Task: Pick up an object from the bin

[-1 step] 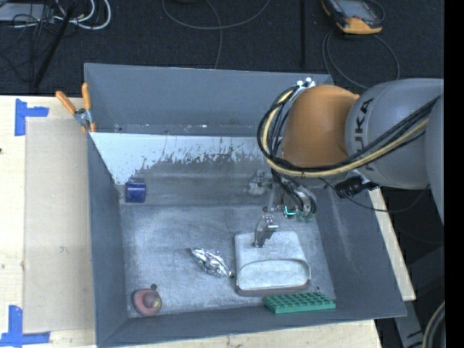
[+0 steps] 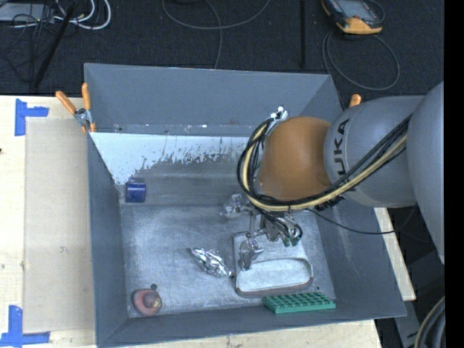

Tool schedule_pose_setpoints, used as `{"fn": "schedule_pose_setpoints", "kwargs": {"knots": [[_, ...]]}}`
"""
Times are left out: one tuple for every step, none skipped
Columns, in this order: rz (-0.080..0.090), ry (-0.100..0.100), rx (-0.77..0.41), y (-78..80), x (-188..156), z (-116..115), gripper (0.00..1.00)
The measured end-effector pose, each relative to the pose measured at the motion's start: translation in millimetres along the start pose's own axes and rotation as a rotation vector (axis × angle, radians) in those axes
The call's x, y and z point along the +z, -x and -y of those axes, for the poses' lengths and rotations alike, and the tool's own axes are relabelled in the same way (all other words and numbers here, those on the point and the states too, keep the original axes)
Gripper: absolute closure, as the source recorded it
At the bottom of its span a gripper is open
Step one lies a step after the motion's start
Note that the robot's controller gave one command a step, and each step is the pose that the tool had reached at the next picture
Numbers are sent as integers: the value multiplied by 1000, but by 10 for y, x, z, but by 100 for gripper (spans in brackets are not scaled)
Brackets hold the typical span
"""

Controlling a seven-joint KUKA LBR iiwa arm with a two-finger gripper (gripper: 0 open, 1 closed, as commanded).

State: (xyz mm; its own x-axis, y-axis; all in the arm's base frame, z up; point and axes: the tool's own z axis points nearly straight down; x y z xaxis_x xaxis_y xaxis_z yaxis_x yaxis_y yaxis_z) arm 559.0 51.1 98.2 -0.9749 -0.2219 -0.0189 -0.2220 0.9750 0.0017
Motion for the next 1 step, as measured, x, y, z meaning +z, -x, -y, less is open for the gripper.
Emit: {"fn": "schedule_pose_setpoints", "kwargs": {"knots": [[-6,4,-189,187,245,-421,0]]}}
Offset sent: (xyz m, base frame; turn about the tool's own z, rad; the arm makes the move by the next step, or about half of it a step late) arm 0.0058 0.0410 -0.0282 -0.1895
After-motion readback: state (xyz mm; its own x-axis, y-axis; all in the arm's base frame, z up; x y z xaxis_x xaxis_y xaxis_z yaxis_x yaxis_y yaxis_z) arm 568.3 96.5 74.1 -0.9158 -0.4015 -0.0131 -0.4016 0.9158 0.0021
